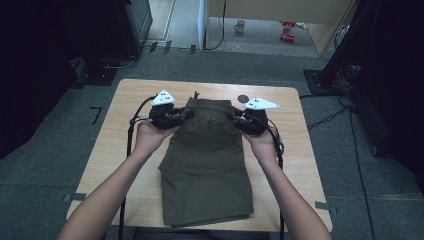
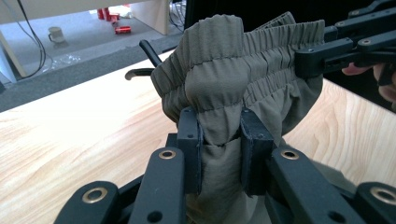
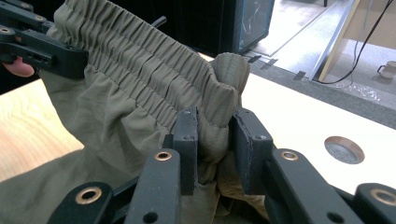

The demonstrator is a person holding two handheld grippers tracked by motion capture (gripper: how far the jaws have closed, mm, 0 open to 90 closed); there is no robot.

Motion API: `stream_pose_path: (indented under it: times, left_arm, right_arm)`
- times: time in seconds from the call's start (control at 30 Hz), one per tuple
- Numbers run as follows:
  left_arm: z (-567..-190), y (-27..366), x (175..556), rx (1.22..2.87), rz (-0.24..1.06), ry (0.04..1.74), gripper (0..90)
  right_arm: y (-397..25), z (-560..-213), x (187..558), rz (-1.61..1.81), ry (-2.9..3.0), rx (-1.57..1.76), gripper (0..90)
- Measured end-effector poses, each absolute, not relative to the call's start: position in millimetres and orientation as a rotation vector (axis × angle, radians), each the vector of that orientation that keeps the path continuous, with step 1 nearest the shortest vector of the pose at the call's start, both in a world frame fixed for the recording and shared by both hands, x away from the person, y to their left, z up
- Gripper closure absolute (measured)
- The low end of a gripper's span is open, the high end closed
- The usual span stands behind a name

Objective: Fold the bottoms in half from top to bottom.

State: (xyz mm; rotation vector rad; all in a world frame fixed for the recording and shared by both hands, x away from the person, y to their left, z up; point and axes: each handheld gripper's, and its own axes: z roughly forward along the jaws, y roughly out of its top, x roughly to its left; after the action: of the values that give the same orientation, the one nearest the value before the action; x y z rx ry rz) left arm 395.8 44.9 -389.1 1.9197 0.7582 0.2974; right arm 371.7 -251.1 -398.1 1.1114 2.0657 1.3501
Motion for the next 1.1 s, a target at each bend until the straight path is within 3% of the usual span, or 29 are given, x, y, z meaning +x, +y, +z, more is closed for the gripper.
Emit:
stream_pose_path:
  times: [0.63,0.87,1.1]
  left_arm:
    - [-411,54,324,1.943,0.304,0.685,74.8]
    - [-412,55,298,1.966,0.364,0.627,74.6]
    - [-424,57,282,1.988,0.322,0.636,74.2]
  right_arm:
    - [-251,-421,303,1.381,2.105,1.077,71.4]
    - [-250,-425,281,1.383,2.118,1.053,71.3]
    - [-248,-436,261,1.359,2.153,1.036,71.1]
